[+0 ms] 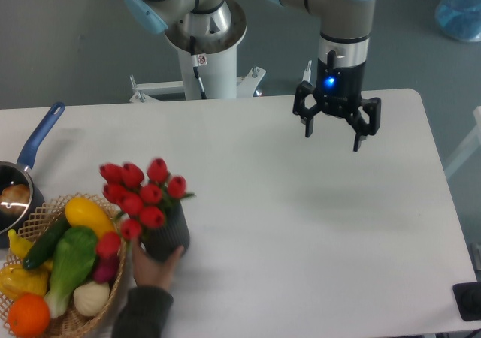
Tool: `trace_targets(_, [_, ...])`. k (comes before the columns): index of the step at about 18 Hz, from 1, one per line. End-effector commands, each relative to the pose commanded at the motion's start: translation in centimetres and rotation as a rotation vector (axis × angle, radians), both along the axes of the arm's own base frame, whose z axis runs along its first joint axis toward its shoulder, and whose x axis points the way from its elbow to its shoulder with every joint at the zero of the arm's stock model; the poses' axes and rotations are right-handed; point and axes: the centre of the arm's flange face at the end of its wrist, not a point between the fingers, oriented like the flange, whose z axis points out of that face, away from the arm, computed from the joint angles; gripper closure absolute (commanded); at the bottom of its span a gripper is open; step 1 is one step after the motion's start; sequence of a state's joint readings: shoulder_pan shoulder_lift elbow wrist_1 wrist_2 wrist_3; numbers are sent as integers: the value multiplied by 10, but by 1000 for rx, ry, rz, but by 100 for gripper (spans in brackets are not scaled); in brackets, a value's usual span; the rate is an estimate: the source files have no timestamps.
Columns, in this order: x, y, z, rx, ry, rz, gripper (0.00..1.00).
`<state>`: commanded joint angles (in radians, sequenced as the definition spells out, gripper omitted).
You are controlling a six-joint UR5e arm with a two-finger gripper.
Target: Pick up the flowers from the vase
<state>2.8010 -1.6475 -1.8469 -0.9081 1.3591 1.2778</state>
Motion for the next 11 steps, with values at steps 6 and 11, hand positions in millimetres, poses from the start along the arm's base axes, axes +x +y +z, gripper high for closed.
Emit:
trace_targets(6, [-1, -3, -7, 9, -16, 10, 0])
trace_targets(11, [-2, -2, -29, 128, -103, 4, 0])
